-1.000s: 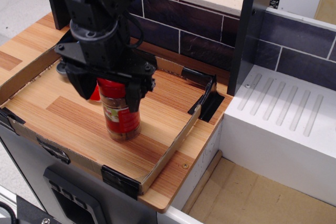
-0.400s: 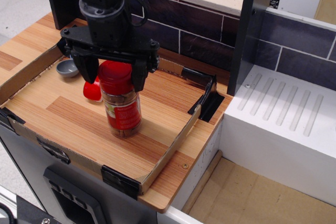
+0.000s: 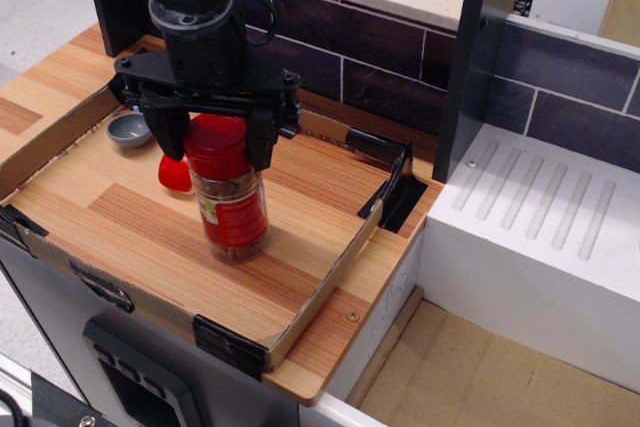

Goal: Topple basil bottle

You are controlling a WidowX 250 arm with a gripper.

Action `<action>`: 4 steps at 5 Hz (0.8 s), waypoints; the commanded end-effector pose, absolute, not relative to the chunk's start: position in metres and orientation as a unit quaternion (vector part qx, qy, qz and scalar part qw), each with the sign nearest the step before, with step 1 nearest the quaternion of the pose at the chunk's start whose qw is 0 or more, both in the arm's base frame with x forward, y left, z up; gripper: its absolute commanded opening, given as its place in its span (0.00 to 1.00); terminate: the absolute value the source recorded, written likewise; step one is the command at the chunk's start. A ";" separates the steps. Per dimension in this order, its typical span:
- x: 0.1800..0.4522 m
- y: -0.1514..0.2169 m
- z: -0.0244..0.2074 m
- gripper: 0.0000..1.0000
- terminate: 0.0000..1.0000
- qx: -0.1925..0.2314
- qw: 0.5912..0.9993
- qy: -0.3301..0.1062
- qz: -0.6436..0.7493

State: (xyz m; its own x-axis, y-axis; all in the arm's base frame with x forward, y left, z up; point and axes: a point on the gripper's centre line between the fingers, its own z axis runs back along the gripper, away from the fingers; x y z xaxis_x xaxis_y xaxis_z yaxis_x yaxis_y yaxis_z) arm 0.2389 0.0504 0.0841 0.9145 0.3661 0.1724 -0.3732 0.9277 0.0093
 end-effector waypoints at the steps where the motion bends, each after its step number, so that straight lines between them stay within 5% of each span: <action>1: 0.227 0.055 0.101 0.00 0.00 0.027 0.987 -0.069 0.145; 4: 0.223 0.049 0.102 0.00 0.00 0.073 0.986 0.118 0.092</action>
